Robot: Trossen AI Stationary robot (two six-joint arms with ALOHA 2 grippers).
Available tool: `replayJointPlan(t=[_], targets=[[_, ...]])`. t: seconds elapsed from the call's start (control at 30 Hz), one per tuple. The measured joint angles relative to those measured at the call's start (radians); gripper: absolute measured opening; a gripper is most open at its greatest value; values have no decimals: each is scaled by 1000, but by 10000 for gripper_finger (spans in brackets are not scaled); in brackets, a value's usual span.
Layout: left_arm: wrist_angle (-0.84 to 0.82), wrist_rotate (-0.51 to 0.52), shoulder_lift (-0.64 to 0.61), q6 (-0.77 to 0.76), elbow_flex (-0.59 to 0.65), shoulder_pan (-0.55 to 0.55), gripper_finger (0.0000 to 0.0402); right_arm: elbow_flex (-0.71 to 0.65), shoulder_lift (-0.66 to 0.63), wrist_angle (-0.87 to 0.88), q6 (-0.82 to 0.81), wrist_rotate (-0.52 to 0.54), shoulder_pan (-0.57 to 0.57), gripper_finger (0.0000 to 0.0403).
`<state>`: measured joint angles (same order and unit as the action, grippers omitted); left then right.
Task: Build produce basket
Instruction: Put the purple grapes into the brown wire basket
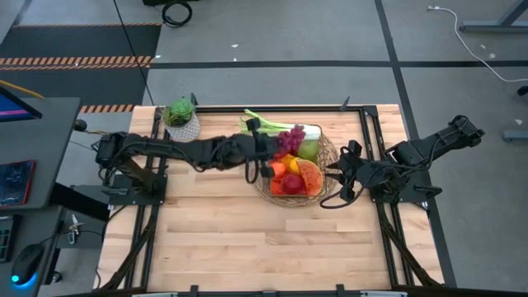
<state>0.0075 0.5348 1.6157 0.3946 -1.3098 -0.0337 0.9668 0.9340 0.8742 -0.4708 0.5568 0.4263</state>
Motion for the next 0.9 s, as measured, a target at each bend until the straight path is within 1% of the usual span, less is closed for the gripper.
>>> replayJointPlan(t=[0.1,0.17,0.3,0.37,0.43,0.63,0.77,0.83,0.9], targets=[[-26,-109,1,-189,0,38,62,0,0,-2,1,0,0,120],[-52,-164,1,-310,0,62,62,0,0,-5,2,0,0,120],[-106,-281,10,-453,1,106,62,0,0,-6,2,0,0,120],[-91,-298,27,-471,-1,114,62,0,0,-14,3,0,0,120],[-106,-300,46,-482,-1,114,62,0,0,-18,3,0,0,120],[-74,-306,132,-520,1,112,62,0,0,-28,3,-1,0,120],[-75,-304,151,-515,1,116,62,0,0,-31,3,-2,0,120],[-88,-305,151,-515,1,120,69,0,0,-32,3,-1,0,120],[-97,-304,151,-515,1,121,85,0,0,-32,3,-2,0,120]])
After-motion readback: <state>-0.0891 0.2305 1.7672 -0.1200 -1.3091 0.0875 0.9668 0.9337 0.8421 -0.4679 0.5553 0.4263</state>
